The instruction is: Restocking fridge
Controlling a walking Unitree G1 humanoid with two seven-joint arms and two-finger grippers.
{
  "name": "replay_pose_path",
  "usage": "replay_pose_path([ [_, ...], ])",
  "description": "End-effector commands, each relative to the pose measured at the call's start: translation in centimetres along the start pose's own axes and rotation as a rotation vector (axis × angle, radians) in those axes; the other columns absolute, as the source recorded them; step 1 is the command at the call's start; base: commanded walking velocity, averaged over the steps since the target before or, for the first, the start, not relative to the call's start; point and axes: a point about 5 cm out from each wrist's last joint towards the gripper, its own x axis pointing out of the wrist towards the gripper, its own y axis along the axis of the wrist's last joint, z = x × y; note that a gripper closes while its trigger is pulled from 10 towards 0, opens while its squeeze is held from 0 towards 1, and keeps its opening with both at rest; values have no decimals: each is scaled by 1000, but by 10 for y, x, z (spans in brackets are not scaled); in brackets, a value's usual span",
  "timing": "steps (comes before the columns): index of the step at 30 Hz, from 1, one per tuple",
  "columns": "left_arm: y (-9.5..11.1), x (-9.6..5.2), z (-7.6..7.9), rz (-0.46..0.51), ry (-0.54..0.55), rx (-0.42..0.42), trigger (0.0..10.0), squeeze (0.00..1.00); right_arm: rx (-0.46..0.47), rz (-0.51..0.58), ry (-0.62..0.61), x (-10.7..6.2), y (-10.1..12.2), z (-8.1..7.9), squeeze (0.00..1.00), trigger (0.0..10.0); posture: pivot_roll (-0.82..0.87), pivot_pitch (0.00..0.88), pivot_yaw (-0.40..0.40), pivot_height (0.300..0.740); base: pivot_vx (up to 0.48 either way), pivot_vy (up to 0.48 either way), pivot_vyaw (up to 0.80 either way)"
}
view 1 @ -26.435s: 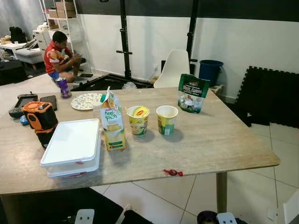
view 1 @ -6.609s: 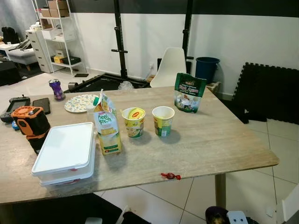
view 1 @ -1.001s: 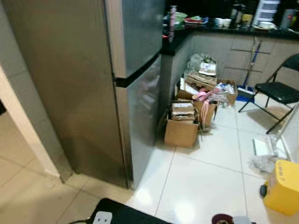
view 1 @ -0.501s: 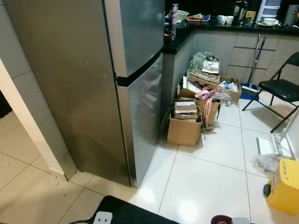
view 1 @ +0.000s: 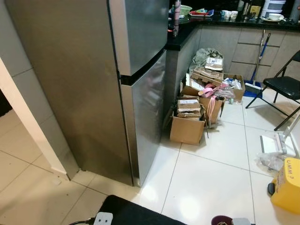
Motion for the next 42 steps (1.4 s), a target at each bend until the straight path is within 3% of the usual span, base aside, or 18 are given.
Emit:
replay_pose_path([
  [1, -7, -2, -5, -22, 14, 11, 10000, 0, 12, -1, 2, 0, -3, -2, 0, 10000, -70, 85, 4, 734, 0, 0, 0],
  [6, -5, -2, -6, -16, 7, 10, 10000, 0, 14, 0, 4, 0, -2, -4, 0, 10000, -69, 85, 5, 734, 0, 0, 0],
  [8, -4, -1, -4, -13, -13, 46, 10000, 0, 15, 0, 3, 0, -3, -4, 0, 10000, -69, 84, 6, 734, 0, 0, 0],
  [14, -4, -1, -4, -14, -25, 70, 10000, 0, 17, -2, 0, 0, -4, -4, 0, 10000, -69, 87, 11, 734, 0, -442, 0],
  [18, -5, -1, -5, -15, 6, 14, 10000, 0, 17, -9, -1, -1, -6, -4, 0, 10000, -69, 86, 12, 734, 0, -240, 0],
  [42, 4, -1, -12, 21, 61, 19, 10000, 0, 35, 17, 10, 2, 2, -7, 0, 10000, -69, 78, 16, 734, 0, 0, 0],
])
